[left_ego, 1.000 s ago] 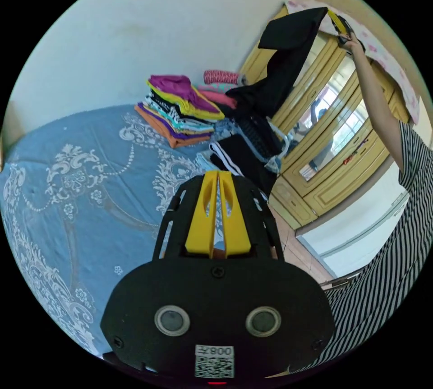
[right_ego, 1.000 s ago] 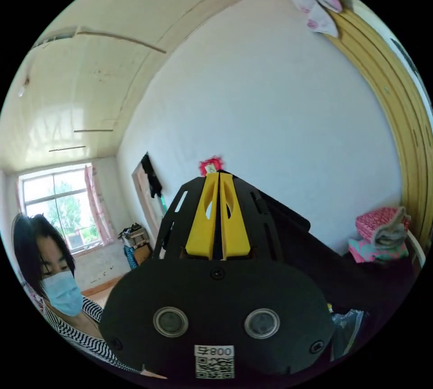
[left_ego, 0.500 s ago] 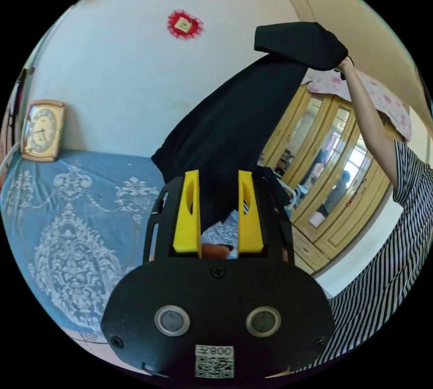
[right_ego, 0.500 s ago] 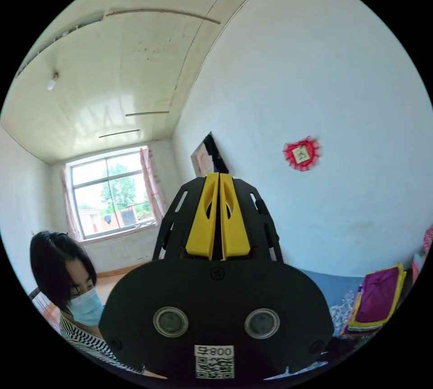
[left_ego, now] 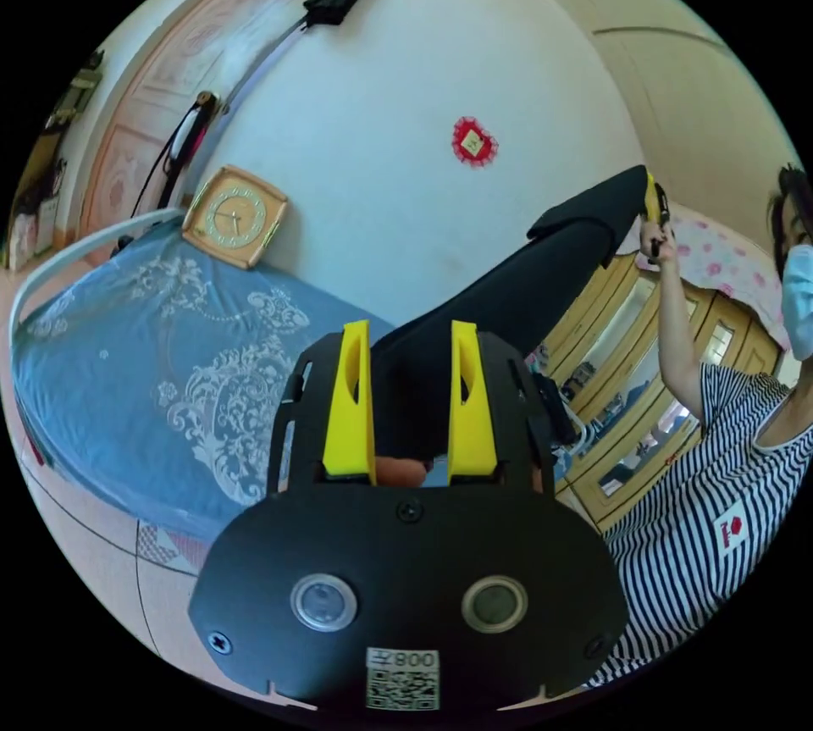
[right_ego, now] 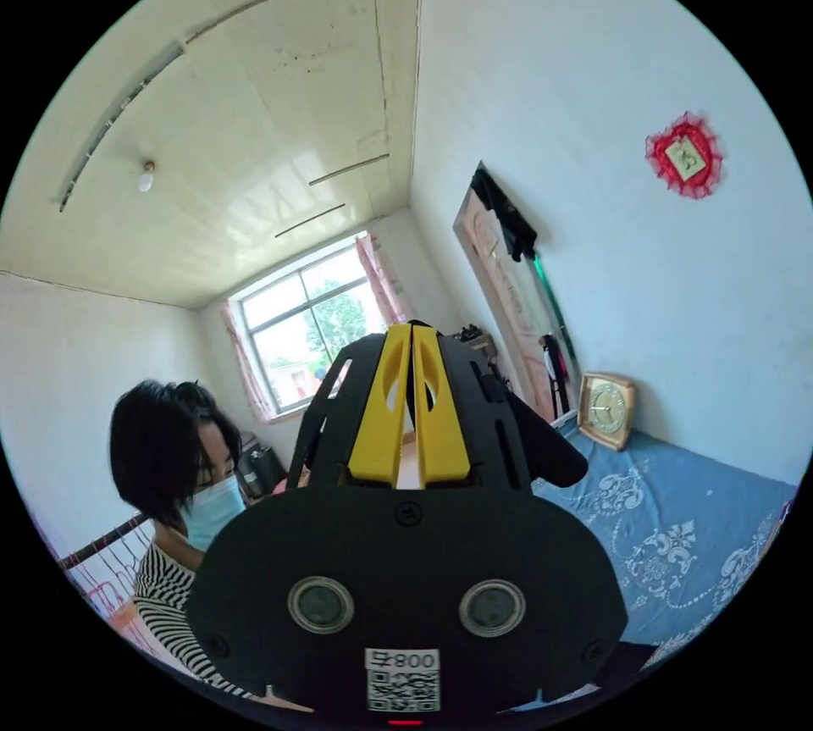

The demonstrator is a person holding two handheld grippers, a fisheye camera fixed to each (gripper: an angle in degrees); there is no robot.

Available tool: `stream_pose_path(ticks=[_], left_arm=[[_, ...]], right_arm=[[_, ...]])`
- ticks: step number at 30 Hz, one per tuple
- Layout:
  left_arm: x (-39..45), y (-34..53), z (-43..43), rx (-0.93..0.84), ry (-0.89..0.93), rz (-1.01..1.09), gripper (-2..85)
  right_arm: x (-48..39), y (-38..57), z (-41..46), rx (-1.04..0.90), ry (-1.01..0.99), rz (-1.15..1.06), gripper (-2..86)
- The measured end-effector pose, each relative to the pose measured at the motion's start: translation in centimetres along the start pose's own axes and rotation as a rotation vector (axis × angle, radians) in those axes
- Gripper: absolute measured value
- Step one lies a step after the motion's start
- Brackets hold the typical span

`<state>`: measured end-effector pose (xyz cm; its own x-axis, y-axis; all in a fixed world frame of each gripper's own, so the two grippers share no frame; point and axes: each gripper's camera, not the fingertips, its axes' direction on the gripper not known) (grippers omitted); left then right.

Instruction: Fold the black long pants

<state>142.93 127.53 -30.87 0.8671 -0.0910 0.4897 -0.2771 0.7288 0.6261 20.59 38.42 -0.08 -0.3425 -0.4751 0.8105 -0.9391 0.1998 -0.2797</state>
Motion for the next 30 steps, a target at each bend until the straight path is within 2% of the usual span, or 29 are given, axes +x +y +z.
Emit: stream_pose_path(ticks=[8, 16, 25, 30], left_arm=[[-6.7, 6.5, 6.4, -0.235, 0.073, -0.069, 14.2], [-7.9, 11.7, 16.2, -0.561, 0.229, 0.080, 14.4], [-9.4, 16.3, 21.7, -0.748, 0.270, 0.125, 14.5], [-9.3, 17.4, 22.1, -0.719, 0.376, 0.122, 14.3]], right_arm=[[-3.2, 6.0, 2.2, -0.094, -0.001, -0.023, 0.0], [-5.1, 10.6, -0.2, -0.038, 0.124, 0.035, 0.0], [-6.6, 14.5, 0.2, -0.016, 0.165, 0.066, 0.0], [-7.0, 17.3, 1.0, 0.006, 0.154, 0.085, 0.1]])
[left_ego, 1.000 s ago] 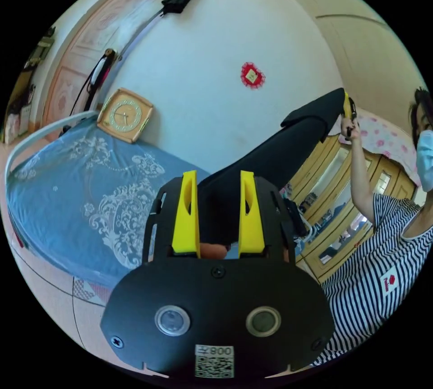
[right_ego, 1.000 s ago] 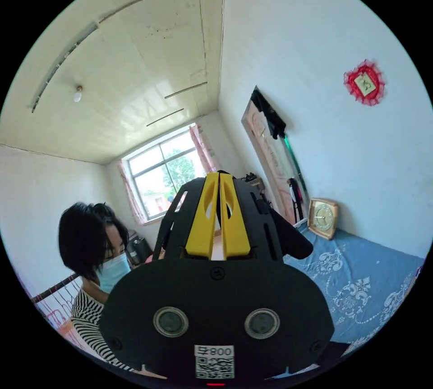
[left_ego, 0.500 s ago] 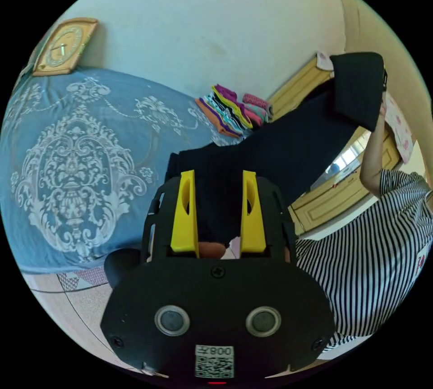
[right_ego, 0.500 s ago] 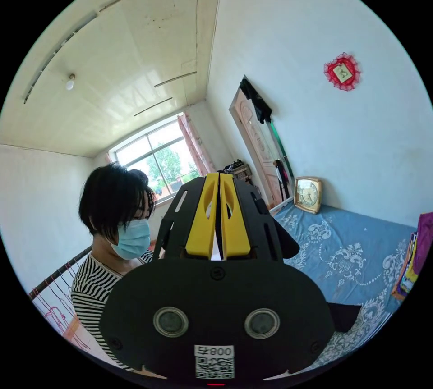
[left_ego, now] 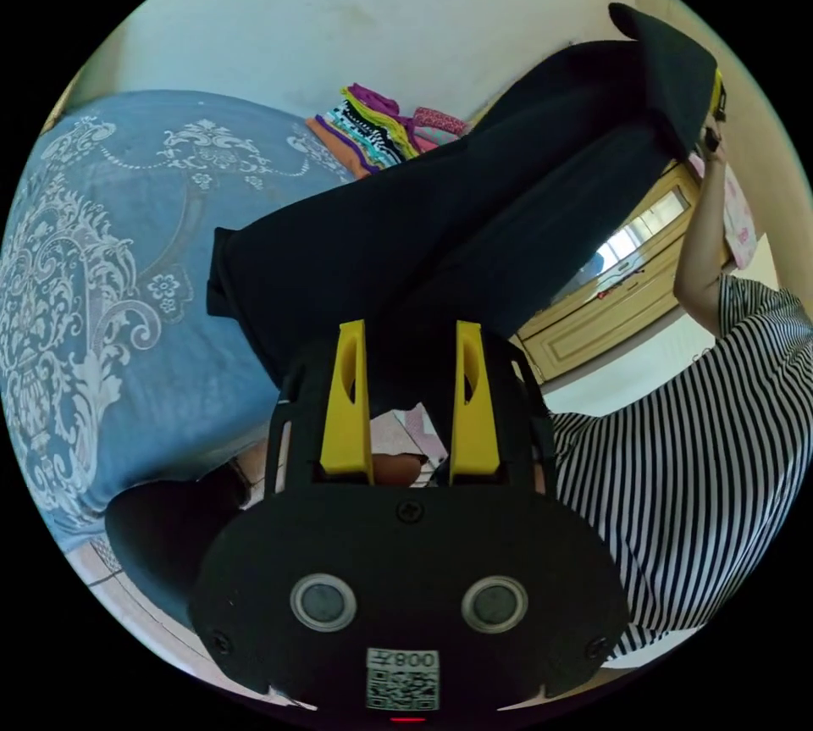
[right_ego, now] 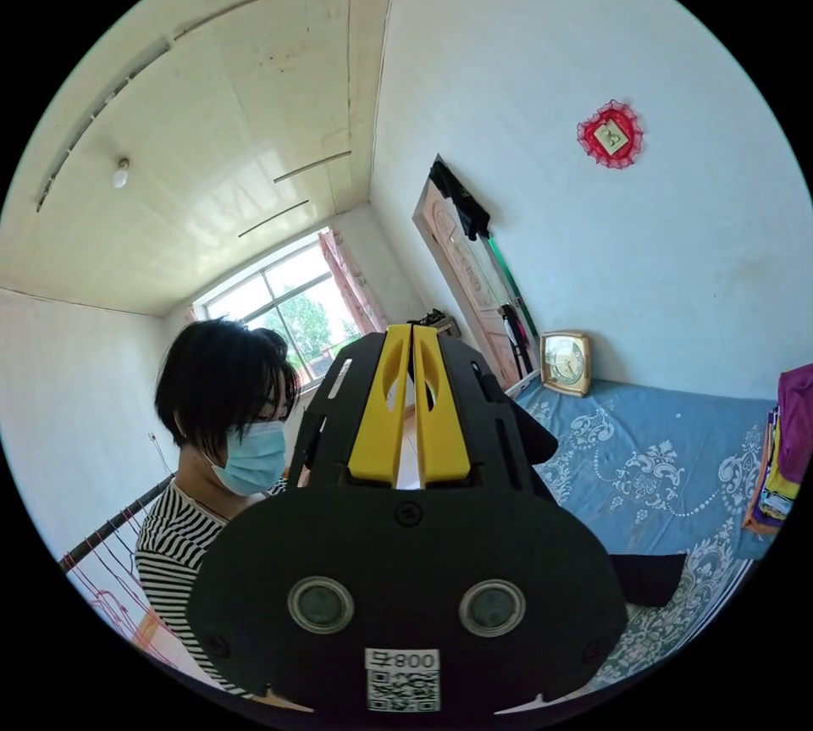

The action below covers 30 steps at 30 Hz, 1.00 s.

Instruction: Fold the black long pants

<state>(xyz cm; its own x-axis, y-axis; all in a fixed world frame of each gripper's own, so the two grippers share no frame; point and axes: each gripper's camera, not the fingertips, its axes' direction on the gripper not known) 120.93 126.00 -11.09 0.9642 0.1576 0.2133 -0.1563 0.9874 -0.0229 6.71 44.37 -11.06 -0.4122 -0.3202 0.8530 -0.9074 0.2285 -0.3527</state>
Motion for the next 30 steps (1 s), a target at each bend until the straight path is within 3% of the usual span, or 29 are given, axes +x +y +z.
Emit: stream_pose_path(ticks=[5, 7, 11, 17, 23, 26, 30], left_arm=[[-0.6, 0.1, 1.4, -0.039, 0.028, 0.007, 10.0], [-1.0, 0.0, 1.6, -0.067, -0.029, -0.007, 4.0], [-1.4, 0.1, -0.4, -0.040, -0.110, -0.026, 2.3], [-3.9, -1.1, -8.8, 0.074, -0.351, -0.101, 1.3], [-4.6, -11.2, -15.0, 0.047, -0.686, -0.035, 1.1], [-1.1, -18.7, -19.1, 0.129, -0.873, 0.075, 1.1], [5.8, -25.5, -25.8, 0.346, -1.000, 0.225, 1.0]], right_arm=[[-0.1, 2.9, 0.4, 0.006, 0.002, 0.019, 0.0], [-0.2, 4.1, 0.3, 0.017, -0.004, 0.027, 0.1], [0.1, 7.0, -1.0, 0.048, 0.095, 0.037, 0.0], [7.7, 14.4, -5.8, 0.173, 0.287, 0.271, 0.0], [18.6, 19.8, -7.0, 0.237, 0.393, 0.570, 0.0], [18.9, 17.0, -6.4, 0.304, 0.379, 0.523, 0.0], [13.2, 11.2, -5.4, 0.358, 0.362, 0.260, 0.0]])
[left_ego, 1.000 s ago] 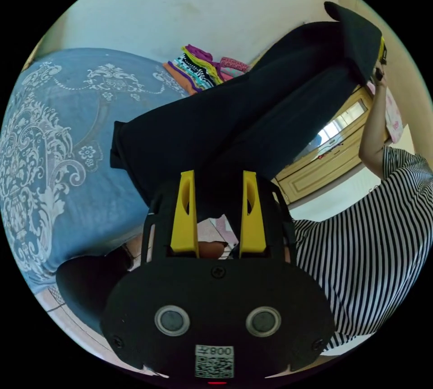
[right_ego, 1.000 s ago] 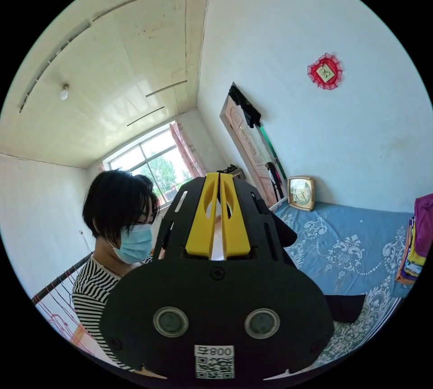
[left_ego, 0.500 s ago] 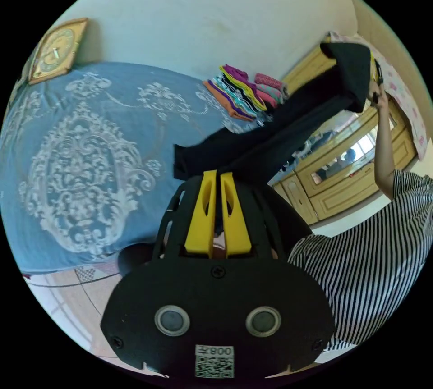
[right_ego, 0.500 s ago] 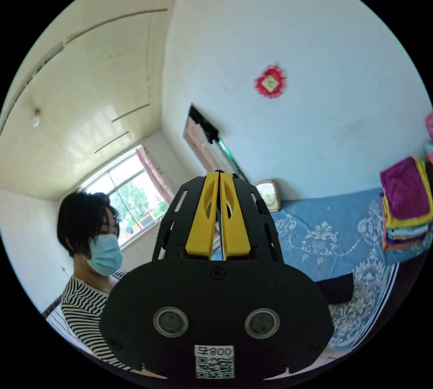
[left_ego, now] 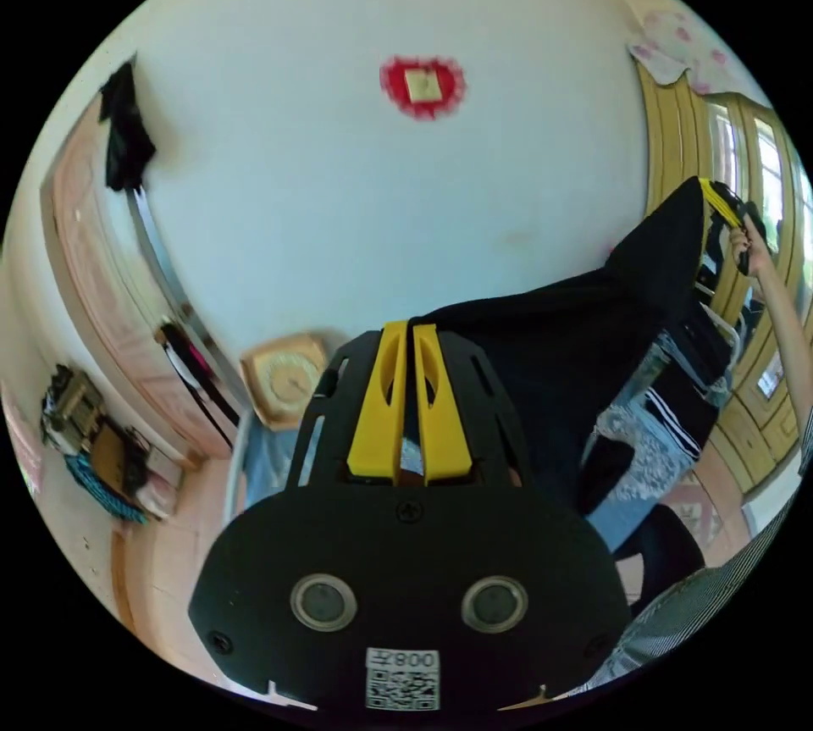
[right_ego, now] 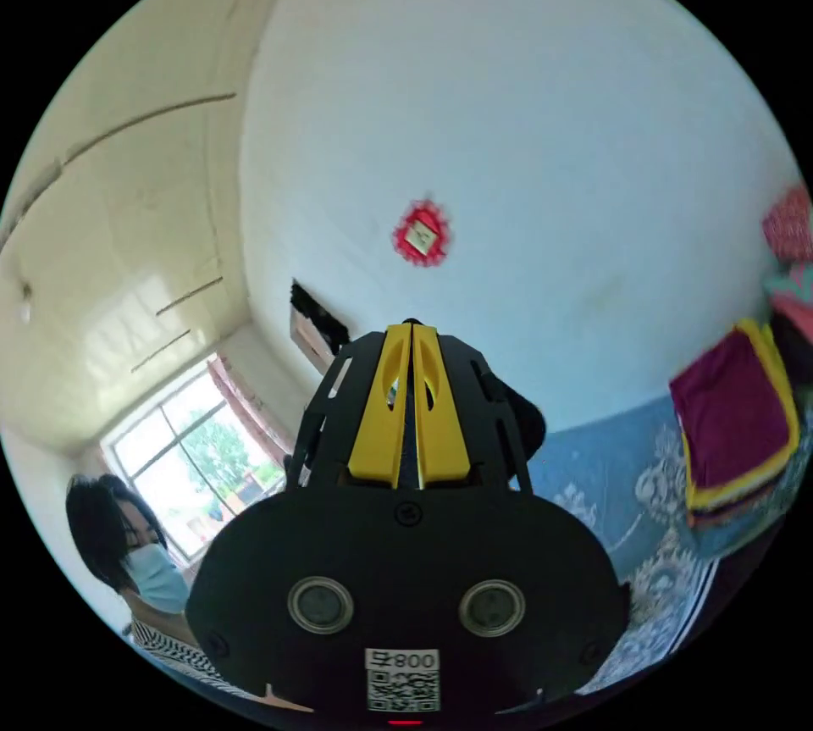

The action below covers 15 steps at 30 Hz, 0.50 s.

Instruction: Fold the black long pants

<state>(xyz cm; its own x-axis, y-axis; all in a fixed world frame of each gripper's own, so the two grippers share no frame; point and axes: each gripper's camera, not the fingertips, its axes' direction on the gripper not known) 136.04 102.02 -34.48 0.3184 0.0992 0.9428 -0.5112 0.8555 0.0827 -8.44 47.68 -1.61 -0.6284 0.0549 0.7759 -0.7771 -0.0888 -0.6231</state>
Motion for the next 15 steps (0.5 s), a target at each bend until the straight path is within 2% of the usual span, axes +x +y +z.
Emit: stream_pose_path(ticks=[4, 8, 11, 15], left_arm=[[-1.4, -1.5, -4.4, 0.126, -0.123, 0.061, 0.9], [-3.2, 3.9, -3.5, 0.058, -0.090, 0.023, 1.0], [-3.8, 11.6, 0.3, -0.118, -0.024, -0.055, 1.0], [-2.9, 24.3, 8.1, -0.508, 0.029, -0.216, 0.9]], right_arm=[[-3.8, 2.8, -1.6, 0.053, -0.112, -0.141, 0.0], [-0.6, 14.4, -2.1, -0.053, -0.134, -0.106, 0.0], [6.5, 26.4, -0.9, -0.213, -0.071, 0.101, 0.0], [18.6, 47.1, -0.5, -0.419, 0.078, 0.579, 0.0]])
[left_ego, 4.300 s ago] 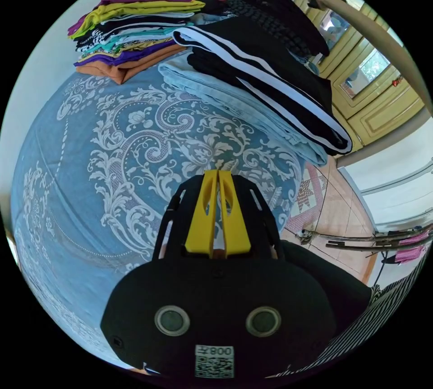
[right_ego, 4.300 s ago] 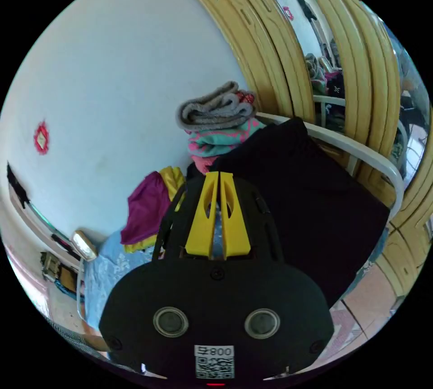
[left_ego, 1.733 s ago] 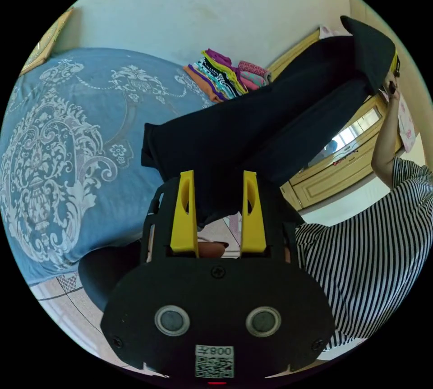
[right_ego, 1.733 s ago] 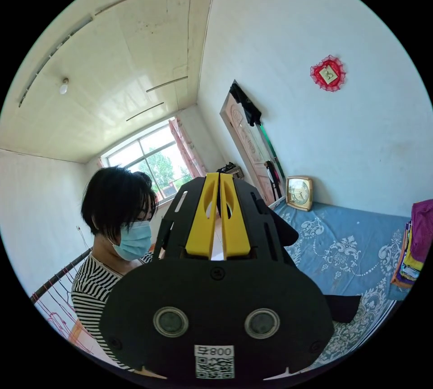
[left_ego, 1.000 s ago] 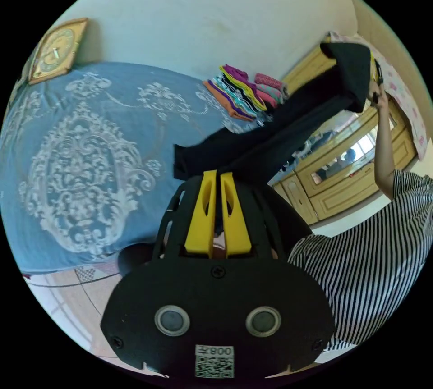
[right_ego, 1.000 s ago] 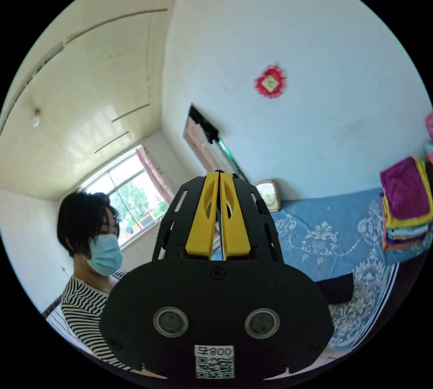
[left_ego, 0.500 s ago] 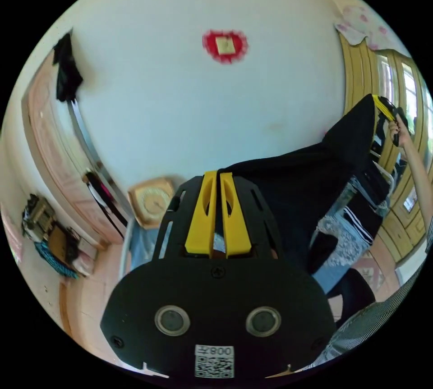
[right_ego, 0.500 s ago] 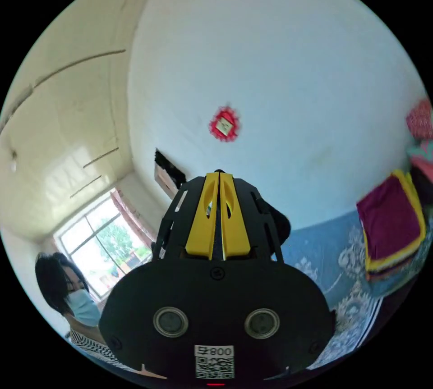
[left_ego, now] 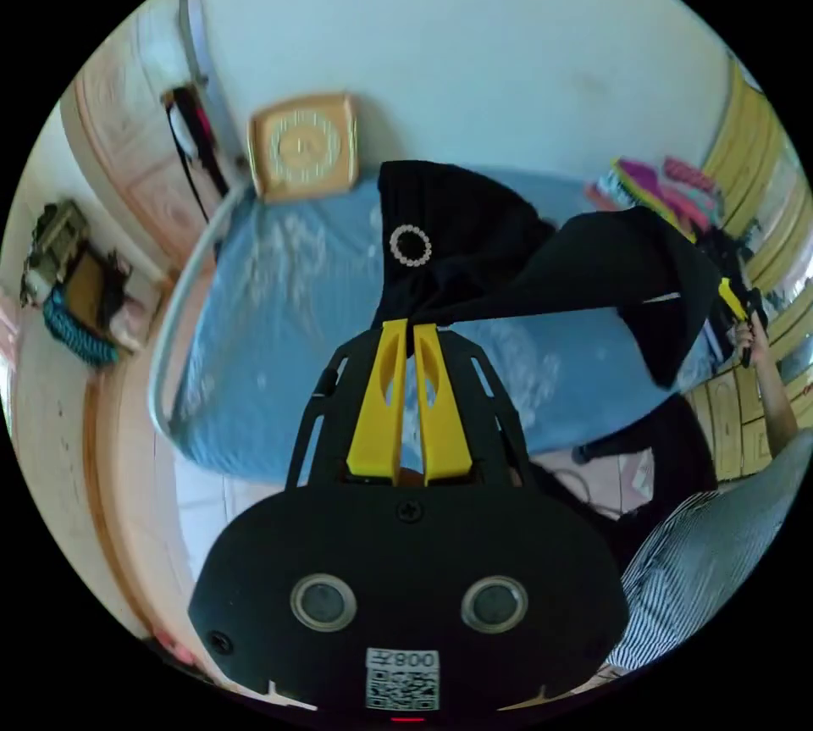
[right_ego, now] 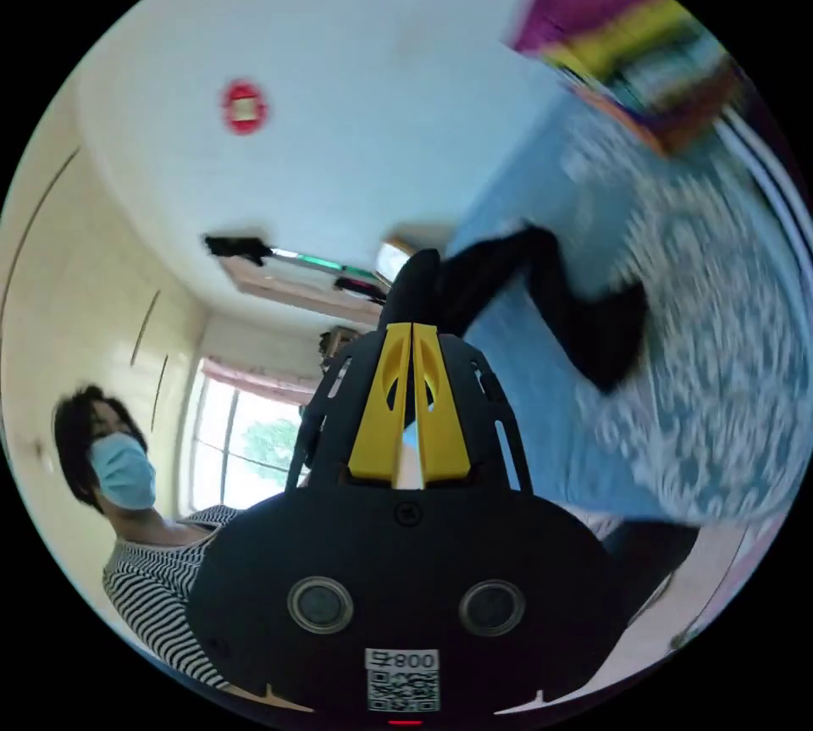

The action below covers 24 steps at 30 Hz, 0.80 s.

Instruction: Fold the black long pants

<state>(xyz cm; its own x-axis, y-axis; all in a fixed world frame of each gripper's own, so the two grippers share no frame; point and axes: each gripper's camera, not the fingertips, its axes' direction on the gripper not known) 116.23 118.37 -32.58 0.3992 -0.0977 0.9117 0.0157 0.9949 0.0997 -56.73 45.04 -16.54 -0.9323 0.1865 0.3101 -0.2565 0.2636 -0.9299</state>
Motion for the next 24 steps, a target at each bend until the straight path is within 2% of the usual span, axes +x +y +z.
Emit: stream_pose_path(ticks=[3, 4, 7, 13, 24], left_arm=[[-0.5, 4.6, 8.1, -0.327, 0.052, -0.129, 0.9], [-0.1, 5.7, 9.5, -0.369, 0.048, -0.124, 0.9], [0.3, 5.7, 9.7, -0.317, 0.058, -0.153, 0.8], [-0.2, 4.3, 9.3, -0.265, 0.099, -0.177, 1.0], [-0.2, 5.9, 9.3, -0.220, 0.113, -0.370, 2.2]], right_arm=[[10.7, 6.6, 3.5, -0.123, 0.065, 0.281, -0.1], [11.8, 7.6, 3.7, -0.131, 0.109, 0.304, -0.1], [13.5, 10.5, 3.5, -0.103, 0.166, 0.344, -0.1], [9.4, 10.5, 6.4, -0.120, 0.362, 0.161, 0.4], [6.3, 7.4, 19.5, -0.194, 0.802, 0.027, 6.7]])
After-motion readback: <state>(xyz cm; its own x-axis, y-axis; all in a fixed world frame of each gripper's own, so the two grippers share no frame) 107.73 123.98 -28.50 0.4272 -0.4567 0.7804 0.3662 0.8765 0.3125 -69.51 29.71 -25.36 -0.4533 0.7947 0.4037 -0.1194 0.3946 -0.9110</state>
